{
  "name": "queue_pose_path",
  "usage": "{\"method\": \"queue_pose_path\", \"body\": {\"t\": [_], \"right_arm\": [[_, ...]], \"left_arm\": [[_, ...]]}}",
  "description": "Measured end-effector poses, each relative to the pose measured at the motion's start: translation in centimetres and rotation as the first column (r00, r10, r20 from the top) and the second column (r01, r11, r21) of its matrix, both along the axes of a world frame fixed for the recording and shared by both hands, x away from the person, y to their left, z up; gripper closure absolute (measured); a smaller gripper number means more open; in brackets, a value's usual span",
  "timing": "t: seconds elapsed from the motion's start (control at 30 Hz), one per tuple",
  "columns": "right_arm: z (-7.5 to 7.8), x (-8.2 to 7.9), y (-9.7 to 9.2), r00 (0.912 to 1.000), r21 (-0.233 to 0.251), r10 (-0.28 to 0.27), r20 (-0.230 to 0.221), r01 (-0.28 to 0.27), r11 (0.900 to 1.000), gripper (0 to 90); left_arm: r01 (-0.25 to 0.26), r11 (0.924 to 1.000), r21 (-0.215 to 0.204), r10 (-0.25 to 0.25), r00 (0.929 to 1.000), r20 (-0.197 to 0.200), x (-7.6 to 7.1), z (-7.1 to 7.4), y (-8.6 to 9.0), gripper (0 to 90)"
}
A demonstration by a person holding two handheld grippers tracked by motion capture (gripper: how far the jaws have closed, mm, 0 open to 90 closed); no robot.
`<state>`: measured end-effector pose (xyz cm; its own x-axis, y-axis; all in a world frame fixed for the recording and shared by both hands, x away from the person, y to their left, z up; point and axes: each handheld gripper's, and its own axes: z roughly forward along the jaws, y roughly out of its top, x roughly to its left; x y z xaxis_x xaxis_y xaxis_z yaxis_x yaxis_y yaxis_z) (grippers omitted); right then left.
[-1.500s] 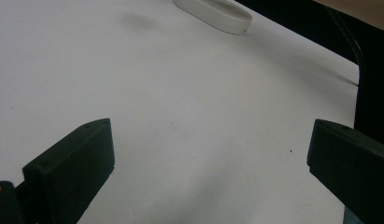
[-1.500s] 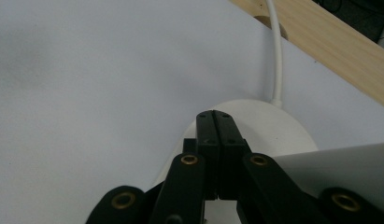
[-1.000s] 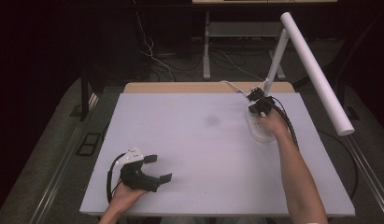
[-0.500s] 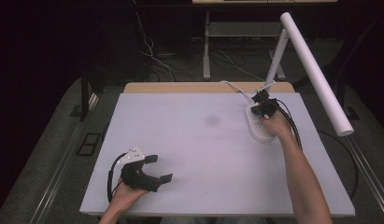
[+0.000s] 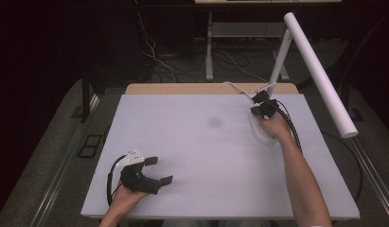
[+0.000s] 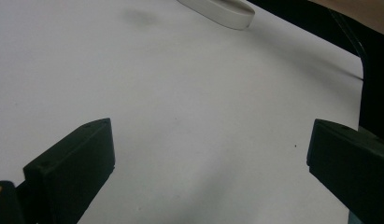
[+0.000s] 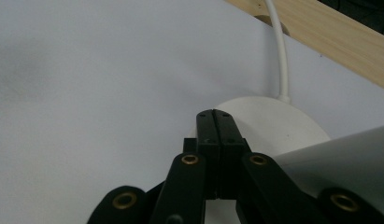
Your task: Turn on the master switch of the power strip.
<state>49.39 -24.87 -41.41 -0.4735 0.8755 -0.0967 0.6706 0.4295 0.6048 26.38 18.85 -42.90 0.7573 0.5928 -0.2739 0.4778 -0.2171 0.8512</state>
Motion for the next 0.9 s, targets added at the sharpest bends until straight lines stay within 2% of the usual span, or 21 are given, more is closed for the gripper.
{"method": "queue_pose_path", "body": {"t": [0.23, 0.37, 0.47, 0.6, 0.7, 0.9], "right_arm": [[-0.1, -0.2, -0.1, 0.9999, 0.014, -0.007, 0.009, 0.007, 0.9999, 89.7], [-0.1, -0.4, 0.0, 0.9999, -0.002, -0.003, 0.016, 0.003, 1.0000, 89.7], [-0.1, -0.3, -0.4, 1.0000, 0.031, -0.004, 0.008, 0.003, 0.9995, 89.7], [-0.1, -0.4, -0.4, 0.9999, 0.030, -0.003, 0.017, 0.002, 0.9996, 89.7], [-0.3, -0.3, -0.9, 0.9999, 0.073, -0.006, 0.014, 0.005, 0.9973, 89.7], [-0.5, -0.5, -1.0, 0.9995, 0.087, -0.009, 0.029, 0.007, 0.9962, 89.8]], "left_arm": [[0.002, 1.0000, 0.002, -0.002, 1.0000, 0.001, 0.0, 0.0, 0.0, 0.0], [0.001, 1.0000, 0.000, -0.001, 1.0000, 0.000, 0.1, 0.0, 0.0, 0.0], [-0.001, 1.0000, 0.001, 0.001, 1.0000, 0.004, 0.0, 0.1, 0.0, 0.0], [0.000, 1.0000, 0.001, 0.000, 1.0000, 0.000, 0.1, 0.0, 0.0, 0.0], [0.000, 1.0000, -0.001, 0.000, 1.0000, 0.004, 0.0, 0.1, -0.1, 0.0], [0.002, 1.0000, 0.001, -0.002, 1.0000, 0.004, 0.0, 0.1, -0.1, 0.0]]}}
